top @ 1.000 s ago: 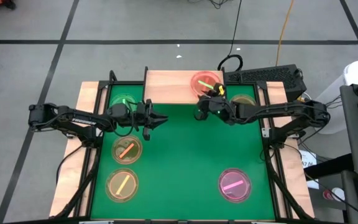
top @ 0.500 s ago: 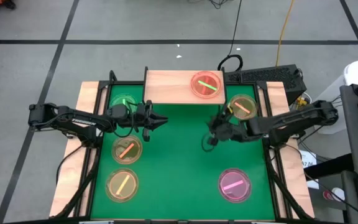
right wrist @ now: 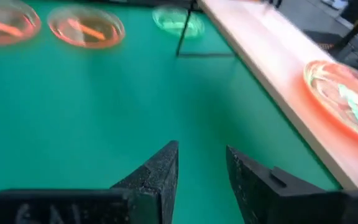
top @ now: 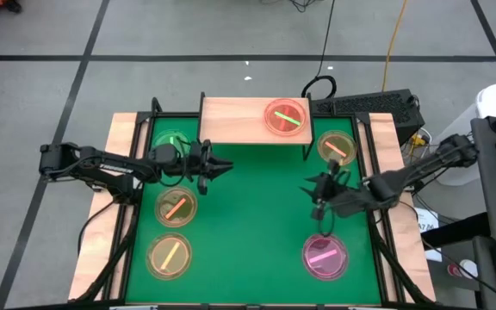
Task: Place and stack plates onto a shelf
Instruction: Stack the orange plate on top of the green plate on the shelf
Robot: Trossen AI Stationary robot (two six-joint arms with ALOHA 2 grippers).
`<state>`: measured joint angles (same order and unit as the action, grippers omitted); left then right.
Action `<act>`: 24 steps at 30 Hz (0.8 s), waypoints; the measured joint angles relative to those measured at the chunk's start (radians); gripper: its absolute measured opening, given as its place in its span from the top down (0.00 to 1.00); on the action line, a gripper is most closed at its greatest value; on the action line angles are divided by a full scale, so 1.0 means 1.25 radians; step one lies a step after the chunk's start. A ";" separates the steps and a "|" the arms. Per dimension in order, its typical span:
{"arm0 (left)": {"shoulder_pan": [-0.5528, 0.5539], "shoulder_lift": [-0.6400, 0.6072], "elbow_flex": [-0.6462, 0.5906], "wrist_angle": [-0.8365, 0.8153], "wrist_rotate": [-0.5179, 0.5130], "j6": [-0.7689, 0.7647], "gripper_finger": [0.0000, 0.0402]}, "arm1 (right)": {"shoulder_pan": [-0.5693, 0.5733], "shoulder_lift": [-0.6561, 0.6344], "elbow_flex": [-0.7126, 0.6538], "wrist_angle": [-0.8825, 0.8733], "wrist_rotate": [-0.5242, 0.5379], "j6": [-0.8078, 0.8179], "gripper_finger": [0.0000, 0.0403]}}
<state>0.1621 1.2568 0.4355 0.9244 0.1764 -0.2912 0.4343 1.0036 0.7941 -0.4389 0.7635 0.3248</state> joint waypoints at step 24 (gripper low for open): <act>-0.143 -0.048 0.485 -1.391 -0.198 0.093 0.82 | 0.078 -0.213 -0.137 0.108 -0.004 -0.015 0.71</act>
<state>-0.0168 1.1965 1.0413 -0.8143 -0.0708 -0.1747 0.5323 0.7376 0.6224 -0.3035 0.7589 0.3062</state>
